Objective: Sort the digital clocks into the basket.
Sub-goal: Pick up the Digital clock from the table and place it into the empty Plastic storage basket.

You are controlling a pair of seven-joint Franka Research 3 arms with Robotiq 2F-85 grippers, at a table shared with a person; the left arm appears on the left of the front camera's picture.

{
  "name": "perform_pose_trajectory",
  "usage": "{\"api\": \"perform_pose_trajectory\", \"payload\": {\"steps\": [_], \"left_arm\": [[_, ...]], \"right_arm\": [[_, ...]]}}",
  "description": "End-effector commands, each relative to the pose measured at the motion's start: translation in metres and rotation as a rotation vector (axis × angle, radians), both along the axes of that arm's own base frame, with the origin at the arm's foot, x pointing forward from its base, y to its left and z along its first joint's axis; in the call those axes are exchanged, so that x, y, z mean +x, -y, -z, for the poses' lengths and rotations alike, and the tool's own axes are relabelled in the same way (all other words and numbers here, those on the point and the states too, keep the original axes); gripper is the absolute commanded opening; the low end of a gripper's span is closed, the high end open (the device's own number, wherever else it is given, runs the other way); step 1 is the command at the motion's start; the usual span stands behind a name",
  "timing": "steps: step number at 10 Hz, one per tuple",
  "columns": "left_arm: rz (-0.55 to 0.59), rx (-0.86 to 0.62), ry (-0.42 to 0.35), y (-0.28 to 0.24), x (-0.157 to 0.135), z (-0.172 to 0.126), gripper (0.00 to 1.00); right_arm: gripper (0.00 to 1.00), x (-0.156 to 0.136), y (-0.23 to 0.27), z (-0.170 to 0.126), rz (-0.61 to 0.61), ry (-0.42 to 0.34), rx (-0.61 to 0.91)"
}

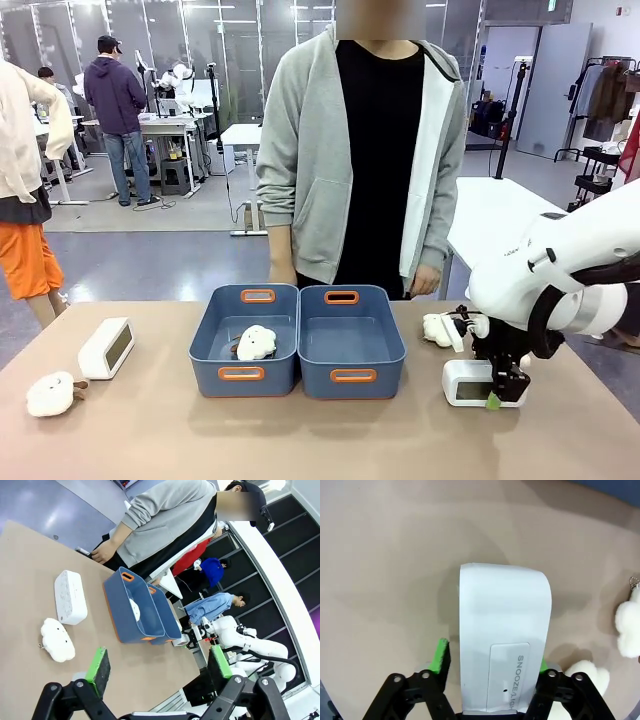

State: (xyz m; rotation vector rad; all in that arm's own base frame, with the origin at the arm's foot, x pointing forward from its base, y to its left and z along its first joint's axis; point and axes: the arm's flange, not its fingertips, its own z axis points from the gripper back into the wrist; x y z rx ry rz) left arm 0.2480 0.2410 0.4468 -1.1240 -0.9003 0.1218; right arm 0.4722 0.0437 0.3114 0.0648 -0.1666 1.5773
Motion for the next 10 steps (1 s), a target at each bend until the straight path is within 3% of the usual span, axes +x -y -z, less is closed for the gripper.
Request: {"api": "perform_pose_trajectory", "payload": {"steps": [1, 2, 3, 4, 5, 7, 10], "left_arm": [[0.005, -0.009, 0.027, -0.002, 0.001, -0.001, 1.00], [0.005, -0.009, 0.027, -0.002, 0.001, -0.001, 1.00], [0.005, -0.009, 0.027, -0.002, 0.001, -0.001, 1.00], [0.005, -0.009, 0.027, -0.002, 0.001, -0.001, 1.00], [0.005, -0.009, 0.027, -0.002, 0.001, -0.001, 1.00], [0.005, -0.009, 0.027, -0.002, 0.001, -0.001, 1.00], [0.005, -0.009, 0.027, -0.002, 0.001, -0.001, 1.00]], "right_arm": [[0.00, 0.001, -0.001, -0.002, -0.002, 0.004, -0.027], [0.00, 0.000, -0.002, -0.002, -0.002, 0.002, -0.027], [0.12, -0.001, -0.003, -0.003, -0.002, 0.001, -0.027], [0.03, -0.003, -0.004, -0.006, 0.002, 0.003, -0.023], [0.00, -0.010, -0.005, -0.013, 0.002, -0.011, -0.019], [0.00, -0.052, 0.000, -0.057, -0.027, -0.045, 0.010], [0.00, -0.109, 0.035, -0.120, -0.043, -0.018, 0.079]]}}
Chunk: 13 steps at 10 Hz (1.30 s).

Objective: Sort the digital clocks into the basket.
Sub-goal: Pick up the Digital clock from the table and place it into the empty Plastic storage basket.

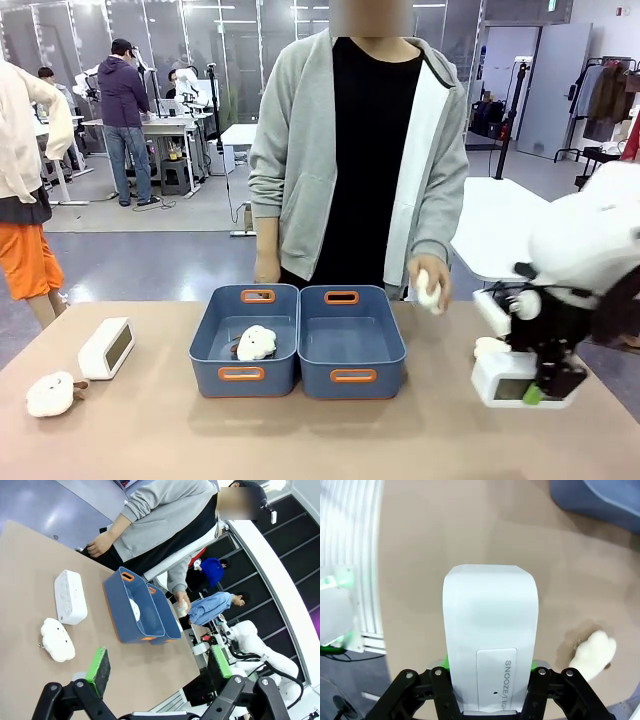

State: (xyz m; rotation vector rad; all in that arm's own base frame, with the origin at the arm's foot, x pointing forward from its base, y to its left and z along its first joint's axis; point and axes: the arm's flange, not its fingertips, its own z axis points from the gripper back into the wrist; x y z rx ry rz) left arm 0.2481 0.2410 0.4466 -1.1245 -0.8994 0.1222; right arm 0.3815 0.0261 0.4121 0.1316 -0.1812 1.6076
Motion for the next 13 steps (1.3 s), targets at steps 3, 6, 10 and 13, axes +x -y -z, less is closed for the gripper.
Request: {"api": "perform_pose_trajectory", "payload": {"steps": [3, 6, 10, 13], "left_arm": [[0.005, -0.009, 0.028, -0.002, 0.001, -0.001, 1.00], [0.005, -0.009, 0.028, -0.002, 0.001, -0.001, 1.00], [0.005, -0.009, 0.028, -0.002, 0.001, -0.001, 1.00], [0.005, -0.009, 0.028, -0.002, 0.001, -0.001, 1.00]], "right_arm": [[0.00, -0.031, 0.050, -0.036, 0.033, 0.073, 0.072], [0.00, -0.034, 0.059, -0.041, 0.057, 0.083, 0.092], [0.00, -0.033, 0.060, -0.043, 0.067, 0.093, 0.099], [0.00, -0.035, 0.058, -0.041, 0.075, 0.098, 0.096]]}}
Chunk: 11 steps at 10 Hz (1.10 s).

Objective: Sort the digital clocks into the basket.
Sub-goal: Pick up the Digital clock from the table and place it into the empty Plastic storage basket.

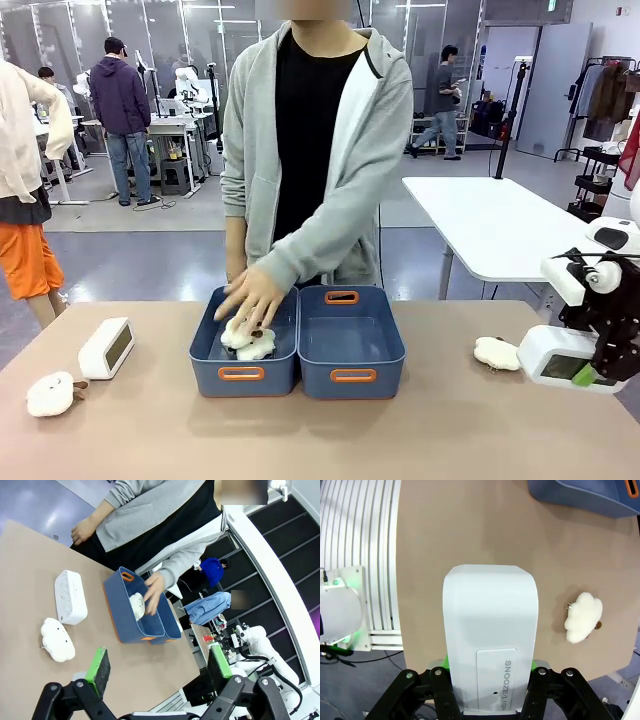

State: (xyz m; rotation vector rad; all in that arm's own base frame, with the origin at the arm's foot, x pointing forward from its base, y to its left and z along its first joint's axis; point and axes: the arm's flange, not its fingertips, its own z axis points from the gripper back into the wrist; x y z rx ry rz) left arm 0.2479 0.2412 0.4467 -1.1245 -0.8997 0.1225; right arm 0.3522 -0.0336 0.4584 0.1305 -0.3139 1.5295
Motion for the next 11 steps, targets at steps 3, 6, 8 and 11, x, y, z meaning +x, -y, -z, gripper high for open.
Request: {"api": "perform_pose_trajectory", "payload": {"steps": [3, 6, 8, 11], "left_arm": [[0.005, -0.009, 0.028, -0.002, 0.001, -0.001, 1.00], [0.005, -0.009, 0.028, -0.002, 0.001, -0.001, 1.00], [0.005, -0.009, 0.028, -0.002, 0.001, -0.001, 1.00], [0.005, -0.009, 0.028, -0.002, 0.001, -0.001, 1.00]], "right_arm": [[0.00, -0.007, -0.007, 0.005, 0.005, 0.022, 0.014], [0.00, 0.039, -0.108, -0.033, 0.011, 0.044, -0.029], [0.00, 0.075, -0.188, -0.025, 0.022, 0.061, -0.129], [0.00, 0.122, -0.274, -0.017, 0.047, 0.112, -0.198]]}}
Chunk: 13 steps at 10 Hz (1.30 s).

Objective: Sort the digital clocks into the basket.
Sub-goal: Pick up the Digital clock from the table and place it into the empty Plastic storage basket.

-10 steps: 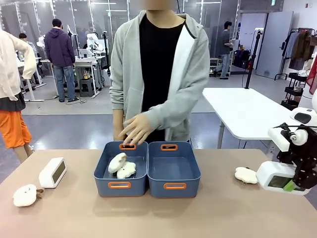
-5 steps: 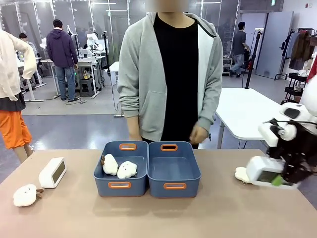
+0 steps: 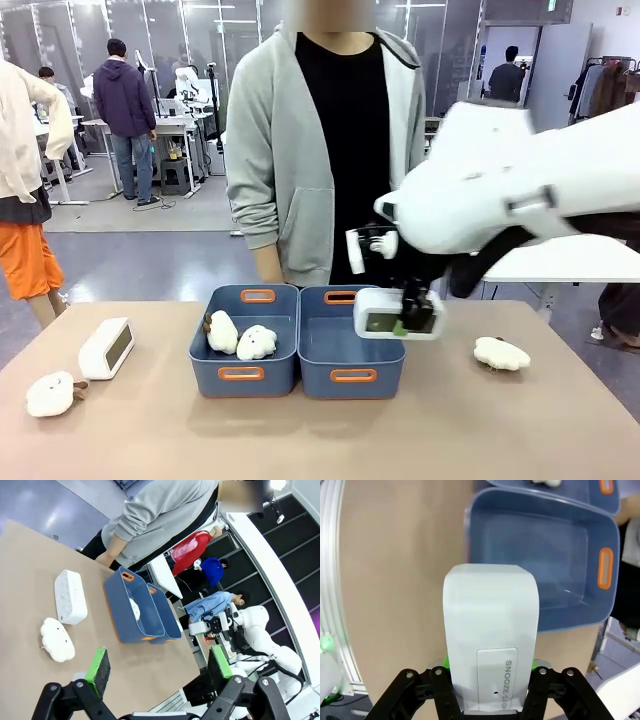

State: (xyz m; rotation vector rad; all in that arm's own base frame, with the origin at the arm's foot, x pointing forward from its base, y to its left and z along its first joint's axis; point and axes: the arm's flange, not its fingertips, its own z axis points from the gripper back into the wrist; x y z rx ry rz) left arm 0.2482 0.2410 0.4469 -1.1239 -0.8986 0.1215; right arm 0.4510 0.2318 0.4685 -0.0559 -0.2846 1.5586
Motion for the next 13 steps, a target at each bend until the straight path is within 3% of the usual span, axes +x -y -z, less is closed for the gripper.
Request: {"api": "perform_pose_trajectory", "payload": {"steps": [1, 4, 9, 10, 11, 12, 13], "left_arm": [[0.004, -0.010, 0.028, -0.002, 0.001, -0.001, 1.00], [0.004, -0.010, 0.028, -0.002, 0.001, -0.001, 1.00], [0.004, -0.010, 0.028, -0.002, 0.001, -0.001, 1.00], [0.004, -0.010, 0.028, -0.002, 0.001, -0.001, 1.00], [0.004, -0.010, 0.028, -0.002, 0.001, -0.001, 1.00], [0.004, -0.010, 0.028, -0.002, 0.001, -0.001, 1.00], [0.004, -0.010, 0.028, -0.002, 0.001, -0.001, 1.00]], "right_arm": [[0.00, 0.036, -0.028, 0.003, 0.058, 0.020, -0.062], [0.00, 0.069, -0.055, 0.048, 0.067, -0.013, -0.061], [0.00, 0.083, -0.059, 0.086, 0.099, -0.078, -0.092], [0.62, 0.081, -0.058, 0.087, 0.089, -0.088, -0.093], [0.73, 0.078, -0.055, 0.085, 0.078, -0.103, -0.070], [0.92, 0.076, -0.053, 0.081, 0.076, -0.097, -0.066], [1.00, 0.073, -0.050, 0.076, 0.076, -0.086, -0.064]]}}
